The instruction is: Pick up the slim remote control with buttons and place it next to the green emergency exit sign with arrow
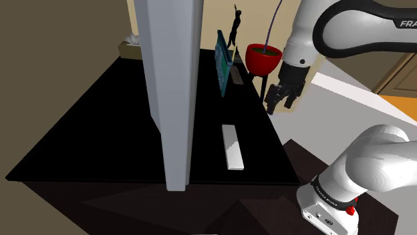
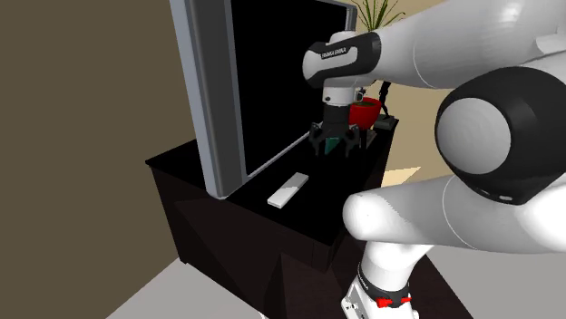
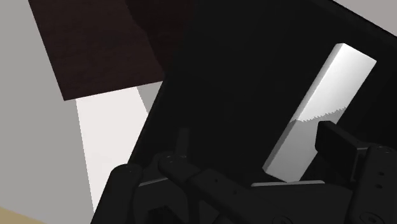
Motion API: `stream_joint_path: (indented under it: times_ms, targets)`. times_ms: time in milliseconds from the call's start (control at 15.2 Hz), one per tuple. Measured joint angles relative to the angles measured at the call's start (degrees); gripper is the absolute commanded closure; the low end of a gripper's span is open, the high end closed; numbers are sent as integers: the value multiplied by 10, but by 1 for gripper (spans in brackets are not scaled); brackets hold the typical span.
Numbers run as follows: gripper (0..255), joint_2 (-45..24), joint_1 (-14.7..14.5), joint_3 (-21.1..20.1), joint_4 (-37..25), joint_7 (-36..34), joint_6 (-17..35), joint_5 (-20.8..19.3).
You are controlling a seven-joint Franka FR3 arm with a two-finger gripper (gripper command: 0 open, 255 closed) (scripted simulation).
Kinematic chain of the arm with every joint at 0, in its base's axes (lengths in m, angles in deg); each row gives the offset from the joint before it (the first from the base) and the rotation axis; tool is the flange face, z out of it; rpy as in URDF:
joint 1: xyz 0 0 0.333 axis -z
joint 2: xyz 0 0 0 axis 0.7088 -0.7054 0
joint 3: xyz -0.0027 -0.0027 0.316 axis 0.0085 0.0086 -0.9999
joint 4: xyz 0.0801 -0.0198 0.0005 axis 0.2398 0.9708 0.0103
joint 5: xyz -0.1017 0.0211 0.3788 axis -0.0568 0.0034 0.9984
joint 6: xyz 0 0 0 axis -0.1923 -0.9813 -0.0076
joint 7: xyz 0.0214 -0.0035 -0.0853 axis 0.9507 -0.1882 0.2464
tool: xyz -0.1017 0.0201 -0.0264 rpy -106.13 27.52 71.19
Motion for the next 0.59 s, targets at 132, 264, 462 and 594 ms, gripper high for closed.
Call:
stream_joint_path:
  times_ms: [132, 264, 462, 594]
  targets:
    - [0, -11, -4, -32, 18, -42, 40, 21]
    - [0, -26, -7, -65, 34, -84, 82, 40]
    - [0, -72, -4, -116, 37, -148, 147, 61]
    - [0, -107, 2, -150, 36, -191, 192, 70]
